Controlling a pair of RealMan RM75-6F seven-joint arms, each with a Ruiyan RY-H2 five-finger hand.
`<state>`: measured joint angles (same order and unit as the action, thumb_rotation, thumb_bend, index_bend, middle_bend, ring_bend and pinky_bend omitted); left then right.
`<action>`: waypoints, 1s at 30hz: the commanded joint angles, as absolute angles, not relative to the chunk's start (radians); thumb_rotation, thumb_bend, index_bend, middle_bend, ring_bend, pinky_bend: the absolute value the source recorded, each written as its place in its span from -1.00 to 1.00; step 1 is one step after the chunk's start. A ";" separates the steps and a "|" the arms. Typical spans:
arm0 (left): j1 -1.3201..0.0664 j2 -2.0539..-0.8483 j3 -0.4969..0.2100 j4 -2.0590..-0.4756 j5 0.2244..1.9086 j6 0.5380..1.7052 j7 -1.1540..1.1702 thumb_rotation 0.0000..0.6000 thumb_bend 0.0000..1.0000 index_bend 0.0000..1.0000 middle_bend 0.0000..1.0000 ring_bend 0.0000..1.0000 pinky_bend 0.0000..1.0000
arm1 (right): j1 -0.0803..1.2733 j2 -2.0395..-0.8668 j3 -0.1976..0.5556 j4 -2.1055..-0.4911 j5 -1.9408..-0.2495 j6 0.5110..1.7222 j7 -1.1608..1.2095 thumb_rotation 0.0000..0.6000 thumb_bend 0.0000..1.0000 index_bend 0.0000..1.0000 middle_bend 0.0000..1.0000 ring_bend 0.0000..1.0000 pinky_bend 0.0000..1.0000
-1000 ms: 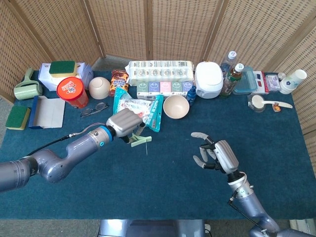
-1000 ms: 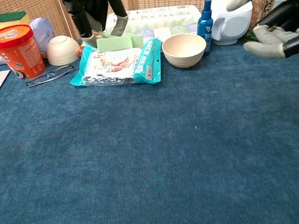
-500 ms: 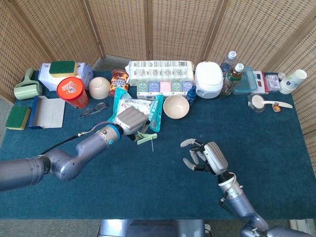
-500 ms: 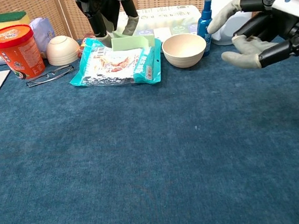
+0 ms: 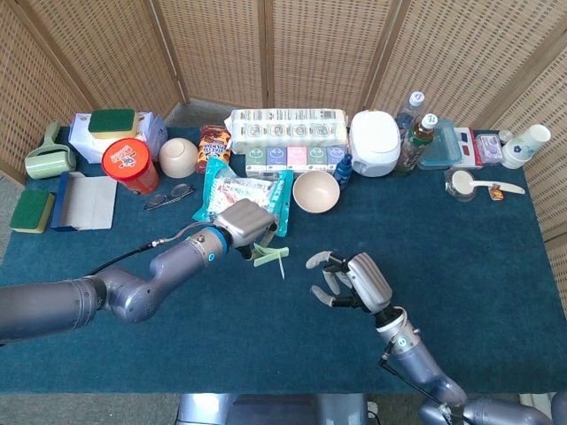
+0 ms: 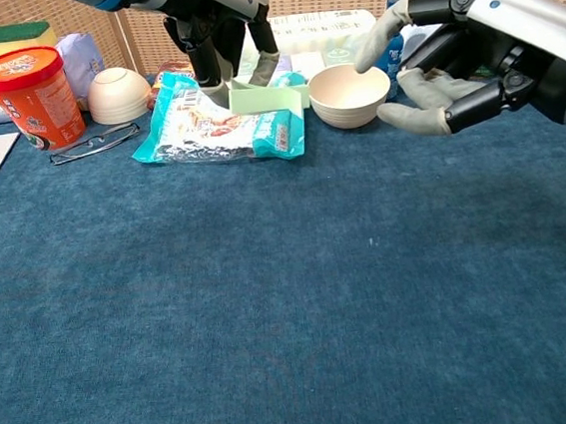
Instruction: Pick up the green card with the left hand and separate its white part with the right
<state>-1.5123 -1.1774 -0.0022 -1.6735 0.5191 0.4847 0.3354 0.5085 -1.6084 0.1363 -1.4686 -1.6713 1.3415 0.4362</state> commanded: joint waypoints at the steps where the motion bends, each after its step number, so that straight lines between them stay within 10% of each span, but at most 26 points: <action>1: -1.522 -1.180 0.005 -1.672 0.511 0.477 0.329 1.00 -0.13 0.27 1.00 1.00 1.00 | 0.516 -1.619 0.139 -1.455 -1.669 1.342 0.429 1.00 -0.33 -0.12 0.77 1.00 1.00; 30: -1.610 -1.223 0.058 -1.639 0.473 0.462 0.271 1.00 -0.13 0.27 1.00 1.00 1.00 | 0.612 -1.653 0.147 -1.437 -1.661 1.275 0.351 1.00 -0.29 -0.10 0.77 1.00 0.99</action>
